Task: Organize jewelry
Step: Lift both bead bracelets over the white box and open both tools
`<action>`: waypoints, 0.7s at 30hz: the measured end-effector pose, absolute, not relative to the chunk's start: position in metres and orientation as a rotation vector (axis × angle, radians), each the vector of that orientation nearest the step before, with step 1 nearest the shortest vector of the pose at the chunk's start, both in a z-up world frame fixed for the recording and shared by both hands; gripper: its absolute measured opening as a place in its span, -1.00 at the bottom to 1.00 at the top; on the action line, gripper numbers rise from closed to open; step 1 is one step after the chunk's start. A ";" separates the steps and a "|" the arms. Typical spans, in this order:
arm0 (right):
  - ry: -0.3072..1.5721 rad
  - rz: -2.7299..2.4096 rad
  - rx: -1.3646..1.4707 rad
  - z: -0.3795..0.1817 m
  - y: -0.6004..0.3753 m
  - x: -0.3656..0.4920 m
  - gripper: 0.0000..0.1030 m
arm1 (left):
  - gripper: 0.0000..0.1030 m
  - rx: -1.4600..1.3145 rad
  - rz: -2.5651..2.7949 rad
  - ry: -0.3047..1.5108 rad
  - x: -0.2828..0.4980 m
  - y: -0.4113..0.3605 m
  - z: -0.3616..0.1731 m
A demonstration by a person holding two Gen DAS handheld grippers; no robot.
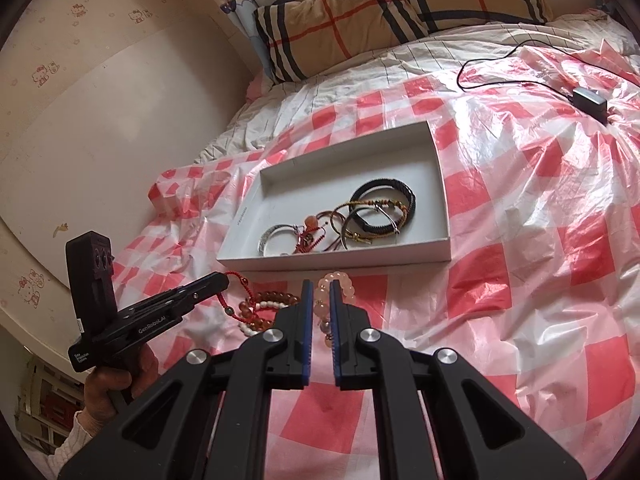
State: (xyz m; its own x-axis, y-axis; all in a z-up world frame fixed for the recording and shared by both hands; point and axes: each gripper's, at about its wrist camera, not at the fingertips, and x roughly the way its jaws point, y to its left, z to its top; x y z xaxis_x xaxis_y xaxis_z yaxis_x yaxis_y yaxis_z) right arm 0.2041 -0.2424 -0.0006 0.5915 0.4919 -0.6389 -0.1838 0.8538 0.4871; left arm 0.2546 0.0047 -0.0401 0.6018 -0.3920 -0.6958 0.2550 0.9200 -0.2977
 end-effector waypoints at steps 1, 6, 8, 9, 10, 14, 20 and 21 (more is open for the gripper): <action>0.848 0.408 0.396 0.002 -0.242 0.205 -0.83 | -0.86 -0.176 -0.386 0.831 0.254 0.002 -0.036; 0.825 0.421 0.399 0.012 -0.236 0.213 -0.83 | -0.86 -0.158 -0.405 0.788 0.254 -0.011 -0.019; 0.817 0.428 0.398 0.015 -0.232 0.216 -0.83 | -0.86 -0.147 -0.404 0.777 0.256 -0.015 -0.015; 0.813 0.433 0.398 0.017 -0.230 0.218 -0.83 | -0.86 -0.140 -0.401 0.770 0.257 -0.017 -0.013; 0.808 0.436 0.398 0.018 -0.228 0.220 -0.83 | -0.86 -0.135 -0.399 0.767 0.257 -0.019 -0.012; 0.796 0.445 0.401 0.022 -0.222 0.226 -0.83 | -0.86 -0.119 -0.389 0.743 0.260 -0.026 -0.005; 0.774 0.459 0.389 0.031 -0.212 0.241 -0.83 | -0.86 -0.096 -0.376 0.713 0.265 -0.033 0.001; 0.771 0.462 0.387 0.033 -0.210 0.244 -0.83 | -0.86 -0.093 -0.378 0.710 0.266 -0.034 0.002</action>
State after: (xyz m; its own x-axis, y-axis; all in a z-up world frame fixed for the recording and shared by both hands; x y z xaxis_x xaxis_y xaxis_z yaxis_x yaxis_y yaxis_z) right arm 0.2443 -0.2101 0.0328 0.6270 0.5293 -0.5715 -0.2542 0.8326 0.4922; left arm 0.2665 -0.0337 0.0023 0.6939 -0.3692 -0.6183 0.3065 0.9283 -0.2103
